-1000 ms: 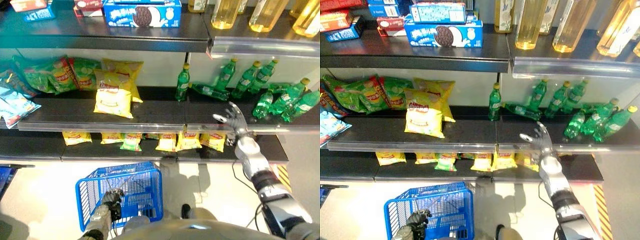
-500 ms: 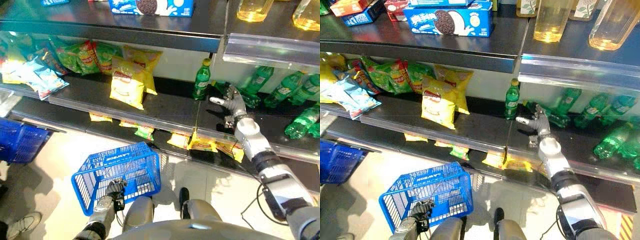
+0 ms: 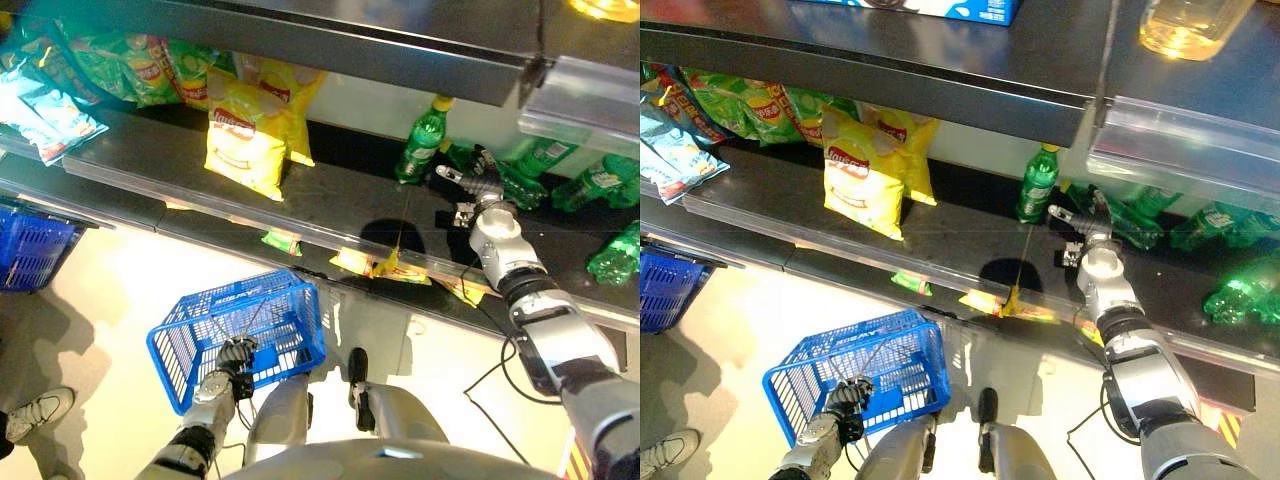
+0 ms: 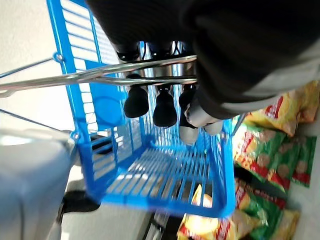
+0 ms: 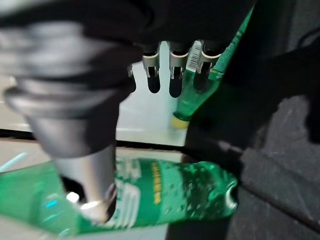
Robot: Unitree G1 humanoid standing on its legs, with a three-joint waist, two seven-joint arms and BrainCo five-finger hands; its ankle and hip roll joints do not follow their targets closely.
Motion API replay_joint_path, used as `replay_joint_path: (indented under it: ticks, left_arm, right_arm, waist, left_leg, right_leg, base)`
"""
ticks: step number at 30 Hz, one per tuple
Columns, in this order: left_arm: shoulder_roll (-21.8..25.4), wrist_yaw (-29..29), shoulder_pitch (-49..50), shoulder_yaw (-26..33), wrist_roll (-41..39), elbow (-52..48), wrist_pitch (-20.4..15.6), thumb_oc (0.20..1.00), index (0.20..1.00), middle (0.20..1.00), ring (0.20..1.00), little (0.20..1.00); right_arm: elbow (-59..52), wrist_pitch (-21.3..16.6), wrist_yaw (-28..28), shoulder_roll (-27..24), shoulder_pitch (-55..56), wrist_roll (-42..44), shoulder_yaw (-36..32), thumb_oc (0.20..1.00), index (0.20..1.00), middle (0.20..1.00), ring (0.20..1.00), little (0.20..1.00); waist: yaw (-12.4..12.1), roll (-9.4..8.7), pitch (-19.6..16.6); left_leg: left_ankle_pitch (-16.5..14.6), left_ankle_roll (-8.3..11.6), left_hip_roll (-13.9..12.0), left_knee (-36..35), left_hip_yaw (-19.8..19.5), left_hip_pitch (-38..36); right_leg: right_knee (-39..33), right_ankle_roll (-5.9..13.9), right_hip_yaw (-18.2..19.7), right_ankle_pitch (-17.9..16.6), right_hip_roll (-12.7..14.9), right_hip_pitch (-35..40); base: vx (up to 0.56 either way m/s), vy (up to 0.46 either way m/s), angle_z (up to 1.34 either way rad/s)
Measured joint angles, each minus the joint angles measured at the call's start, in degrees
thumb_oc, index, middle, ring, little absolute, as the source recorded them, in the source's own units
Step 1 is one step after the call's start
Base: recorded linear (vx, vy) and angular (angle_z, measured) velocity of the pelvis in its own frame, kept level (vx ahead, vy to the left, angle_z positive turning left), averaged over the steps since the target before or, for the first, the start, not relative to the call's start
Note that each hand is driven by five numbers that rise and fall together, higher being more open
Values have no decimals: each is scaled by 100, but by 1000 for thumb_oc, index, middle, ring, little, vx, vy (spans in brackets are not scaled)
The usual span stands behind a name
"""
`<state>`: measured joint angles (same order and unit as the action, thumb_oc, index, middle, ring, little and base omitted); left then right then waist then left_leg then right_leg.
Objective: Pick up the snacks into the basket
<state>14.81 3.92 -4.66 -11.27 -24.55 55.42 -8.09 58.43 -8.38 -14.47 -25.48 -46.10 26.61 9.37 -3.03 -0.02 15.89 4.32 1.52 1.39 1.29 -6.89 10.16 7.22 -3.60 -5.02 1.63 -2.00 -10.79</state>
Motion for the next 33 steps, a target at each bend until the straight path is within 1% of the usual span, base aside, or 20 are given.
replay_joint_path:
  ticks: [1,2,6,13,18,21,22,27,28,33]
  left_arm:
    - [50,20,-22,-7,0,0,0,200,200,200,200,200]
    - [66,25,-29,-14,0,-5,-1,200,200,200,200,200]
    - [106,30,-12,-107,0,-85,-11,200,200,200,200,200]
    - [86,23,-26,-227,-155,-157,-28,200,200,200,200,200]
    - [98,24,-24,-330,-272,-285,-119,200,200,200,200,200]
    - [98,25,-26,-331,-291,-284,-130,200,200,200,200,200]
    - [98,25,-31,-331,-324,-281,-131,200,200,200,200,200]
    - [98,24,-55,-334,-336,-311,-137,200,200,200,200,200]
    - [105,23,-49,-348,-362,-367,-137,200,200,200,200,200]
    - [104,15,-69,-362,-375,-509,-137,200,200,200,200,200]
  right_arm:
    - [294,13,-32,-5,-161,10,-9,1000,1000,1000,1000,1000]
    - [344,27,-33,-16,-202,11,0,1000,1000,1000,1000,1000]
    - [293,42,38,-12,-241,9,40,1000,1000,1000,1000,1000]
    - [616,116,93,-37,-599,2,230,1000,1000,1000,1000,1000]
    - [695,130,131,-117,-1008,-5,275,1000,1000,1000,1000,1000]
    - [705,130,147,-155,-1065,-5,275,1000,1000,1000,1000,1000]
    - [733,132,153,-160,-1114,-5,297,1000,1000,1000,1000,1000]
    - [936,134,179,-238,-1297,-5,389,1000,1000,1000,1000,1000]
    - [1019,134,185,-262,-1360,-4,388,1000,1000,1000,1000,1000]
    - [1062,134,205,-378,-1487,5,388,1000,1000,1000,1000,1000]
  waist:
    - [-79,-30,40]
    - [-83,-36,54]
    - [-168,-39,91]
    - [-174,-30,120]
    - [-271,2,268]
    - [-309,14,291]
    - [-375,37,308]
    - [-405,48,353]
    - [-436,67,367]
    - [-445,149,447]
  left_leg:
    - [-4,-9,13,-6,2,-3]
    - [-5,-14,16,-6,12,-4]
    - [-5,-24,18,-24,21,-1]
    - [-4,-23,5,-20,4,54]
    - [-1,-22,17,26,-90,146]
    - [2,-18,23,30,-128,193]
    - [2,-18,28,26,-145,201]
    - [7,-15,45,49,-244,249]
    - [19,-7,49,47,-275,269]
    - [57,13,72,86,-439,391]
  right_leg:
    - [1,42,11,20,13,-5]
    - [2,53,20,22,15,-9]
    - [1,61,32,27,15,-20]
    - [-4,63,15,27,4,-71]
    - [-3,63,-64,28,8,-108]
    - [-3,51,-100,21,13,-138]
    - [-4,58,-109,25,17,-139]
    - [-14,71,-171,35,24,-142]
    - [-16,77,-200,40,25,-145]
    - [-15,94,-357,51,42,-196]
  base:
    - [8,41,-1]
    - [-6,31,-4]
    - [-1,4,-1]
    - [0,0,0]
    - [-12,1,8]
    - [-6,3,8]
    - [-13,-3,5]
    - [-13,-4,11]
    - [-7,4,13]
    - [-3,-8,15]
